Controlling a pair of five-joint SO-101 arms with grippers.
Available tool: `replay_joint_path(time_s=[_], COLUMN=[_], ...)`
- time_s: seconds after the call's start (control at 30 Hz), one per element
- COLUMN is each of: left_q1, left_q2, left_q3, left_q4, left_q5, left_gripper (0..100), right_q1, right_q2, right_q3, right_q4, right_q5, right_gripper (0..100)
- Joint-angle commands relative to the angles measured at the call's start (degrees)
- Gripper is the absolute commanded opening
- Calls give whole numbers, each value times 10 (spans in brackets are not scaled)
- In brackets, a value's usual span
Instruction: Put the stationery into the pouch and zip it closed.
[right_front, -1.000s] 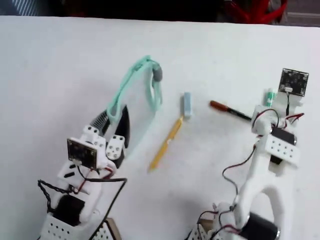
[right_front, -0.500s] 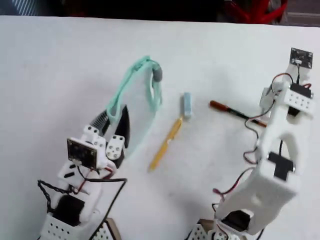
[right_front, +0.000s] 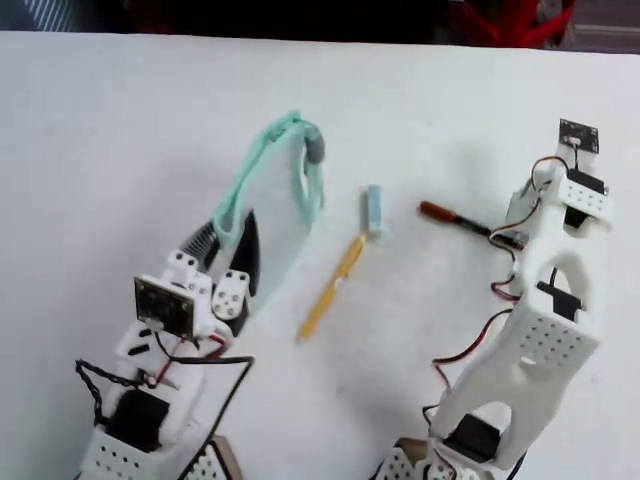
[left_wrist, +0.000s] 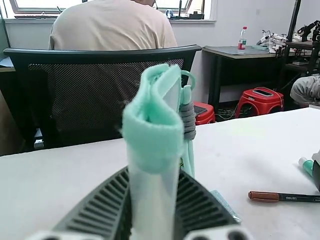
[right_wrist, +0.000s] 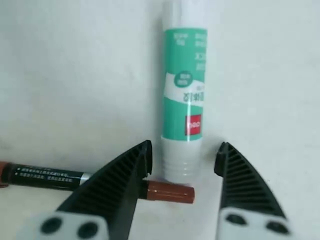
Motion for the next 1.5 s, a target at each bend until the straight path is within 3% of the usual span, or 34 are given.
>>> replay_joint_path(time_s=[0.0, 0.27, 0.83, 1.0, 1.3, 1.37, 1.47], left_q1=[0, 0, 1, 2, 2, 2, 4], left_q2=[1, 1, 1, 1, 1, 1, 1], left_q3=[11, 11, 11, 11, 11, 11, 11], left_q4=[-3, -3, -3, -1, -3, -3, -3], left_q5=[-5, -5, -5, -4, -4, -4, -4], left_gripper=[24, 24, 24, 24, 24, 24, 24], right_q1=[-4, 11, 14, -13, -215, -291, -392], right_q2=[-6, -12, -320, -424, -755, -825, -873], right_q3=[-23, -23, -22, -25, -23, -23, -22], right_q4=[-14, 1, 220, 306, 362, 361, 360], right_q5=[-4, -4, 10, 103, 480, 521, 491], right_gripper=[156, 43, 36, 36, 20, 20, 19])
